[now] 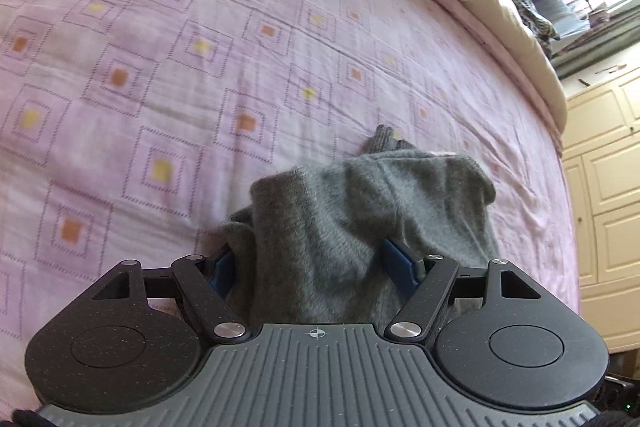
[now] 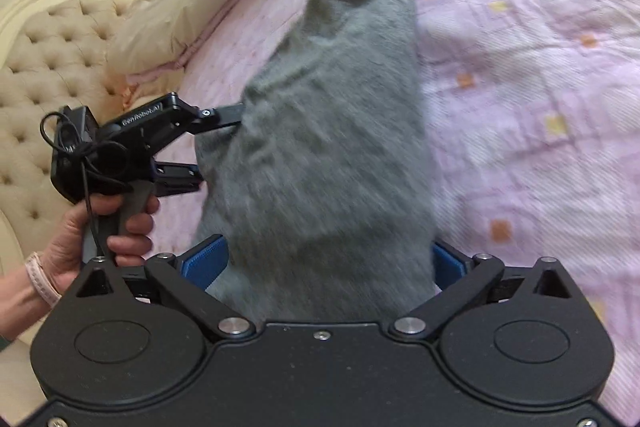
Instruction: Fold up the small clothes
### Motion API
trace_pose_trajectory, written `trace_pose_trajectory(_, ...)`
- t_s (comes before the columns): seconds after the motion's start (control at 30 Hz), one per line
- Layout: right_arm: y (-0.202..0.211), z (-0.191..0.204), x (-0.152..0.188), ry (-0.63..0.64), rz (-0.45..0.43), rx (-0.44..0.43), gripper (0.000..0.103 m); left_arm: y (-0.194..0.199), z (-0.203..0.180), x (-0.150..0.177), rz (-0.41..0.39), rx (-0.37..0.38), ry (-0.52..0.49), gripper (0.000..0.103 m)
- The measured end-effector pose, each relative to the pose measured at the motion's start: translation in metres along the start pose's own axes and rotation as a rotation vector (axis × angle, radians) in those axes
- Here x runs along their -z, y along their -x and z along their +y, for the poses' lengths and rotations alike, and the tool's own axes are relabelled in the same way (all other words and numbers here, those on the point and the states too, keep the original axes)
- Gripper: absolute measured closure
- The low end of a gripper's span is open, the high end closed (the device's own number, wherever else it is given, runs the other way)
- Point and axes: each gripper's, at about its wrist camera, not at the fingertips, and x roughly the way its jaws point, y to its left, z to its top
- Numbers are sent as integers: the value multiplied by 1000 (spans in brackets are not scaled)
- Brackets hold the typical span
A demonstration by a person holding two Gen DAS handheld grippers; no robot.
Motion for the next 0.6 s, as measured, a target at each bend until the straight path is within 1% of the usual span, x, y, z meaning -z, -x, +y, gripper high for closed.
trace_pose_trajectory(0.1, -7, 5, -7, -14, 4, -6, 0, 0, 4, 0, -7, 28, 17, 32)
trace_pose_trajectory(0.17, -6, 6, -5, -23, 11, -8, 0, 2, 8, 2, -17, 45, 38, 35)
trace_pose_trajectory(0.2, -5, 6, -5, -27, 15, -9, 2, 4, 11, 3, -24, 38, 49, 43)
trace_pose_trajectory(0.23, -5, 6, -6, -32, 17, -3, 5, 6, 13, 4, -29, 29, 58, 55)
trace_pose_trajectory(0.27, -3, 5, -6, -40, 18, 11, 17, 7, 15, 5, -32, 23, 66, 64)
trace_pose_trajectory(0.3, -2, 4, -7, -51, 20, 23, 41, 8, 18, 5, -29, 18, 73, 81)
trace_pose_trajectory(0.33, 1, 2, -7, -64, 30, 45, 51, 9, 20, 6, -25, 18, 82, 82)
trace_pose_trajectory(0.37, 2, 3, -6, -66, 33, 56, 55, 10, 20, 6, -31, 21, 87, 83)
trace_pose_trajectory(0.43, 4, 10, -7, -46, 27, 72, 57, 14, 16, 7, -44, 17, 66, 86)
trace_pose_trajectory(0.5, 7, 20, -7, -38, 17, 85, 60, 18, 7, 8, -57, 9, 25, 87)
trace_pose_trajectory(0.6, 17, 31, -6, -40, -12, 87, 64, 26, 0, 9, -76, 21, 11, 87)
